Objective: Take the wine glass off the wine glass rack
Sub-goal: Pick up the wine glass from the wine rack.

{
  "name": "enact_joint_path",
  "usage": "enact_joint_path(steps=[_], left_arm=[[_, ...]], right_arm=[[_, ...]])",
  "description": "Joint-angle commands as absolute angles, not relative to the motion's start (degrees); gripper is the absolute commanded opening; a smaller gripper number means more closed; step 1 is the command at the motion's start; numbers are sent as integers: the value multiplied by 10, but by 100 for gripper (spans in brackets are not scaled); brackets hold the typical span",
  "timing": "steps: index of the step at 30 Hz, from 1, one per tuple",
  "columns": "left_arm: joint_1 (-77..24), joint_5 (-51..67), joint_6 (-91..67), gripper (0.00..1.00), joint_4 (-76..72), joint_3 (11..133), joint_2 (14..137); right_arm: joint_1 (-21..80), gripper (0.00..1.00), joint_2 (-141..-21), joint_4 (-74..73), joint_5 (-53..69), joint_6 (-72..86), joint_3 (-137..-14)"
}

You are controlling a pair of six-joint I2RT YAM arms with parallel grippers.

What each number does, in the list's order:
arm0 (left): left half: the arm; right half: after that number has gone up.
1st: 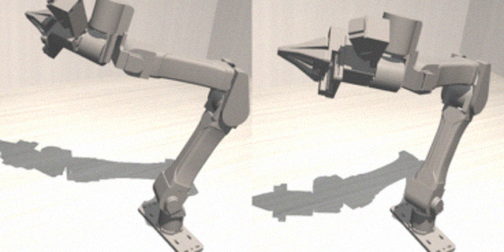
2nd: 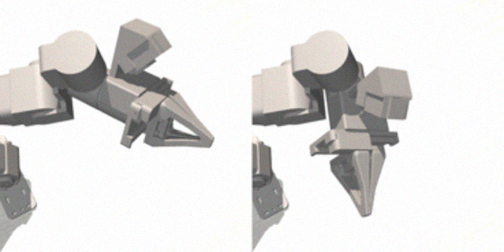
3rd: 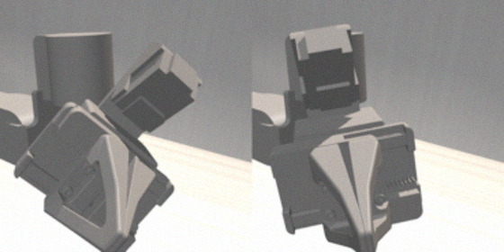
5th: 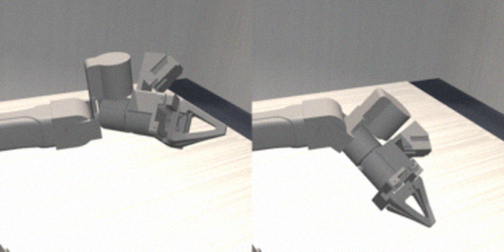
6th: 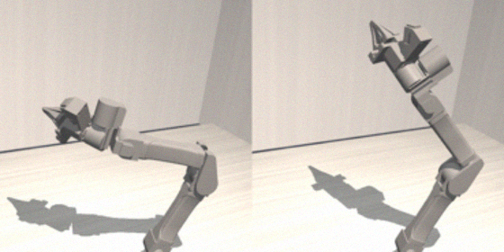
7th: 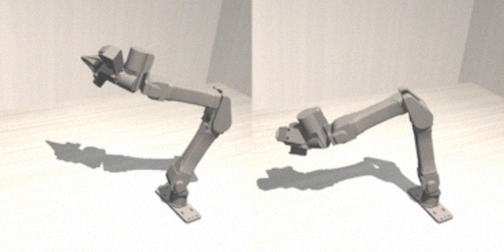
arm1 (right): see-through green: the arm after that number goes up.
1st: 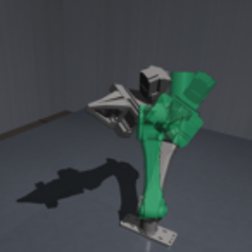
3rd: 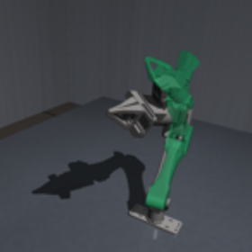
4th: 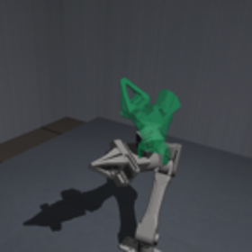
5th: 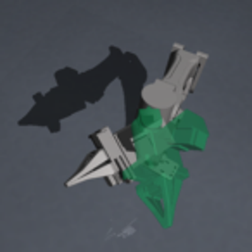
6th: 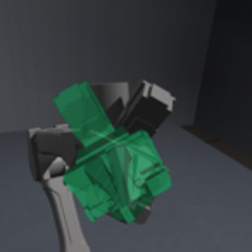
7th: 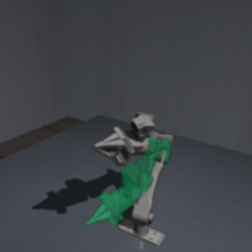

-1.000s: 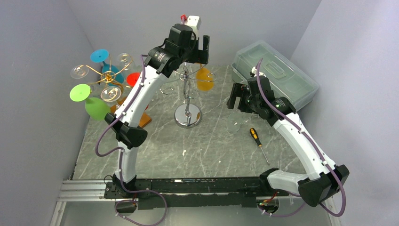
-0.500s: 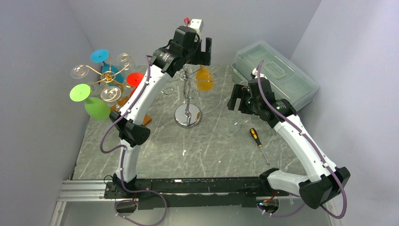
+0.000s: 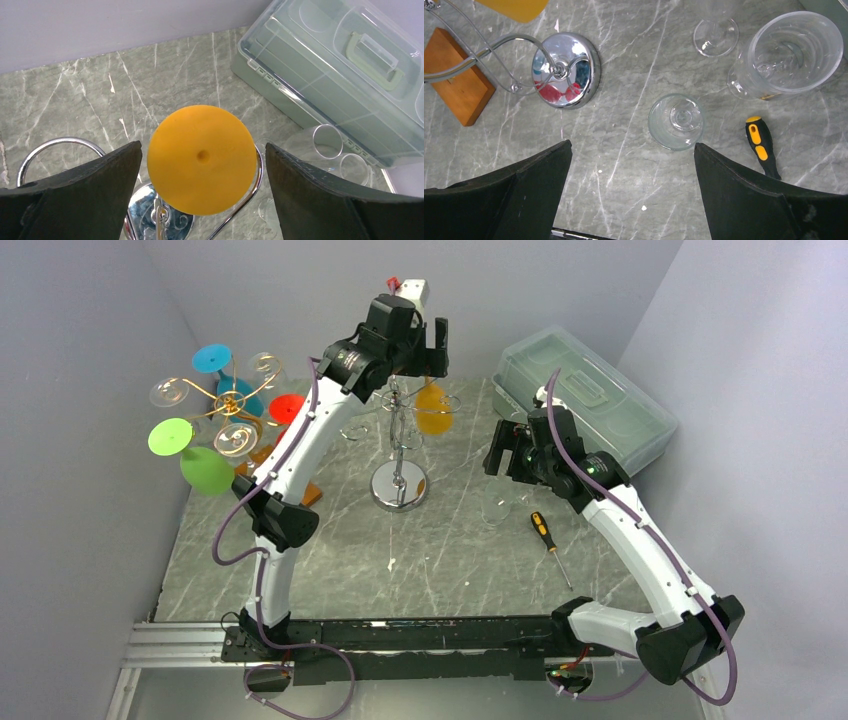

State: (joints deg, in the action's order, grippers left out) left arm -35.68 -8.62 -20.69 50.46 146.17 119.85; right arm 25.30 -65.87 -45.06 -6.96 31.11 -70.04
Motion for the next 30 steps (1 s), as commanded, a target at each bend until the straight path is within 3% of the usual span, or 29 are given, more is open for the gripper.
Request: enact_joint_path(steps=[1,18,30], left_arm=[[-352,-69,-223,97,489,1466,1188],[-347,-41,-232,88,496,1465,1188],[-346,-36,-224,76,494,1462,1180]], right_arm=[[250,95,-647,-427,-75,315,-696],[250,95,-648,-422,-71,318,-692],[250,95,-654,-418,-63,319,-695]])
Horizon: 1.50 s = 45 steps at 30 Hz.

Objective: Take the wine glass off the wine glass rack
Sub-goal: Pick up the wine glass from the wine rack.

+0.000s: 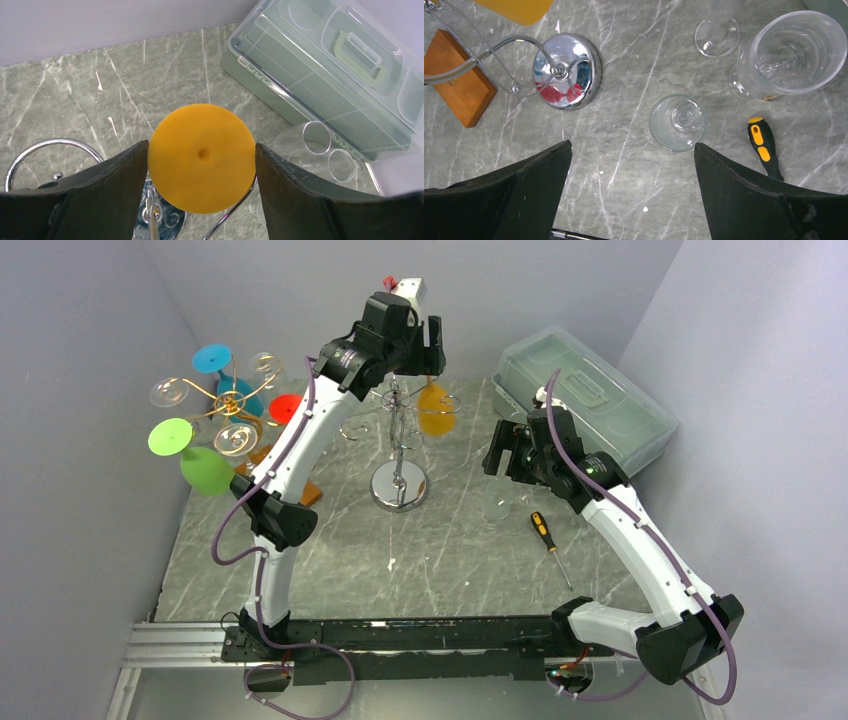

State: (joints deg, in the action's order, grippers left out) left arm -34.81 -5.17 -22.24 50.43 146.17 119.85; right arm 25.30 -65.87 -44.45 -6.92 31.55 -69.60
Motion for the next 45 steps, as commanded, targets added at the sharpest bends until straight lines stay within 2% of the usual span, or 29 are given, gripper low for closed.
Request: enact_joint_path(steps=[1,3,8,22,30,45], left_arm=[[-346,-34,-221,80,492,1462,1181],[-346,-34,-218,89,496,1468,1184],[-346,-39,-211,91,503,1470,1188],[-346,-38,-208,81,503,1467,1200],[-346,-31,-202,70,485,1464,1187],[-346,-5,-191,62,447,1451,1162]], right_arm=[[250,95,-654,-419,-63,319,-696],[250,95,-654,-419,-63,319,-696],[250,95,-654,-418,-62,319,-696],[250,95,-652,-417,-62,321,-691],[250,95,-650,-416,-62,322,-689],[250,95,-647,-414,-62,323,-686]])
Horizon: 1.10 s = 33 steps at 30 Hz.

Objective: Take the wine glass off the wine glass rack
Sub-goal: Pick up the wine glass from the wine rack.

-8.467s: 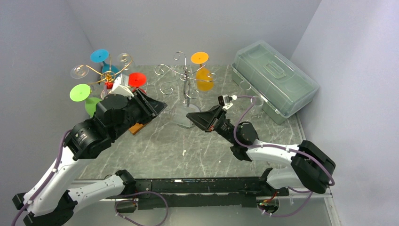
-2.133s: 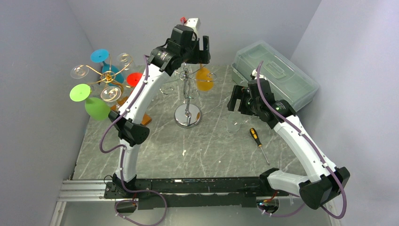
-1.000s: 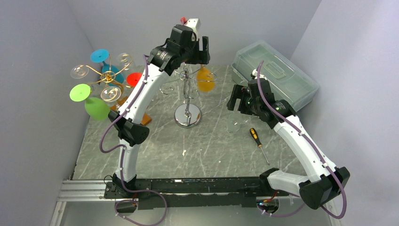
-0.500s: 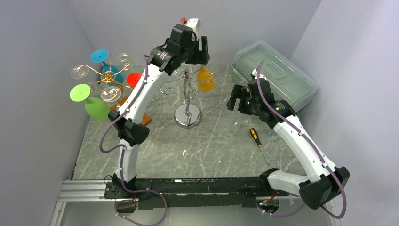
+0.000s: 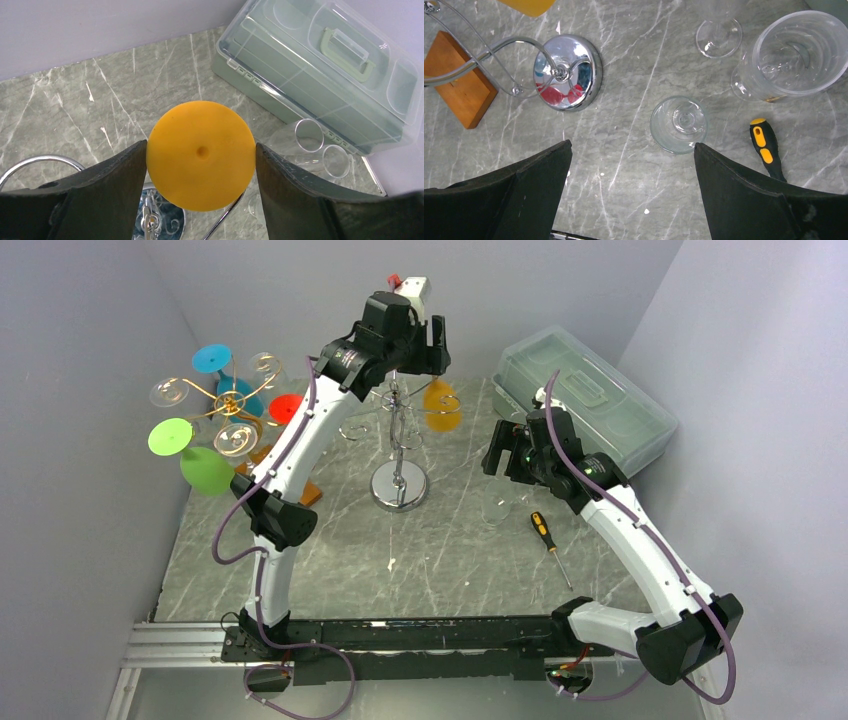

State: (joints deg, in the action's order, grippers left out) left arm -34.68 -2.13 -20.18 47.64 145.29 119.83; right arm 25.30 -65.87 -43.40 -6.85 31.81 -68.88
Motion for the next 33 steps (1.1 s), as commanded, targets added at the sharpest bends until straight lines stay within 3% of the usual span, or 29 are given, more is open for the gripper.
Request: enact_joint_path(steps=[1,33], left_arm=[[-346,-5,-191,62,446,1451,1160],[-359,32,-182,59,429,1438,1149]], right_arm=[[250,95,-648,-413,-62,324,-686],[250,95,-637,-417,-64,328,-681]])
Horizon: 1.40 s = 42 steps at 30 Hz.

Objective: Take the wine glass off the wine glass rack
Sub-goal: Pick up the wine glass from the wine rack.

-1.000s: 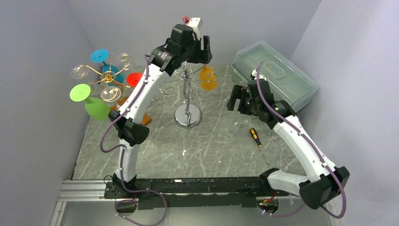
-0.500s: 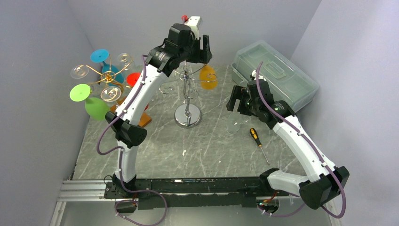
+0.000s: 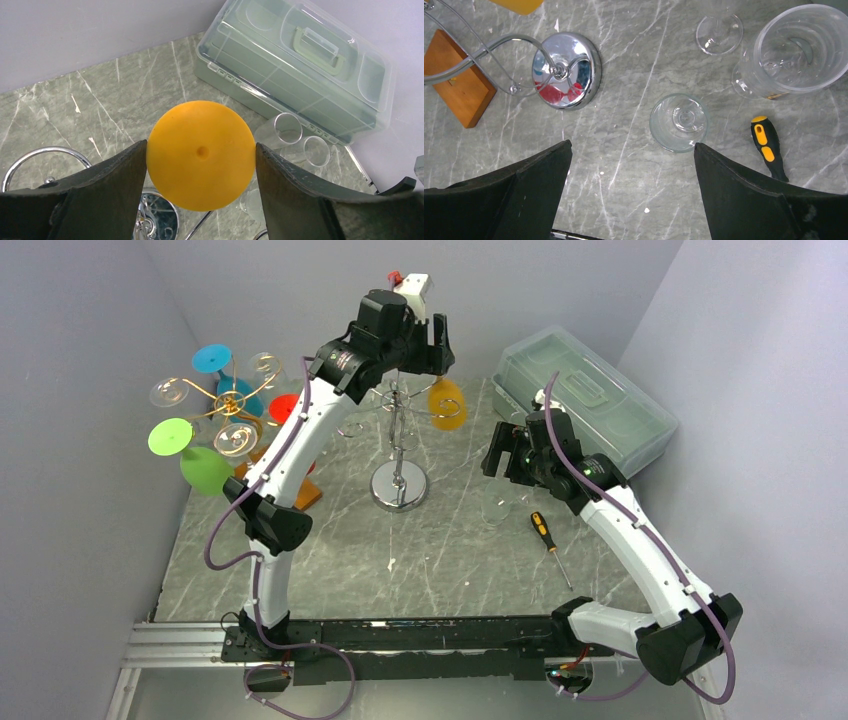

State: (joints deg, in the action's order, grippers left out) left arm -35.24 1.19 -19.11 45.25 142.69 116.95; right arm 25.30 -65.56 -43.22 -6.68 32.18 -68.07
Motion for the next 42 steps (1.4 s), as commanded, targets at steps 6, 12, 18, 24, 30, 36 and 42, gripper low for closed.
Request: enact_joint_path(steps=[6,12,18,24,30,36,42], left_arm=[[-365,32,-179,59,431,1440,1150],[-368,23,-180,59,434,1432,1141],[-370,6,-182,58,440,1413,1120],[-371,2,-182,57,437,1388,1097],[-372,-32,-181,56,454,1389,1094],[-372,-66,-178,55,473,1394,1098],[-371,-89,-177,55,469,1387,1097]], right_arm=[[250,95,-636,-418,-62,328,-682],[250,95,-632,-419,-62,329,-680],[250,95,-631,-416,-58,331,-678],[250,94,-628,-409,-51,335,-671],[250,94,-629,-406,-49,337,-668],[250,94,-633,-404,-47,335,-669],[250,94,-636,-401,-47,332,-669]])
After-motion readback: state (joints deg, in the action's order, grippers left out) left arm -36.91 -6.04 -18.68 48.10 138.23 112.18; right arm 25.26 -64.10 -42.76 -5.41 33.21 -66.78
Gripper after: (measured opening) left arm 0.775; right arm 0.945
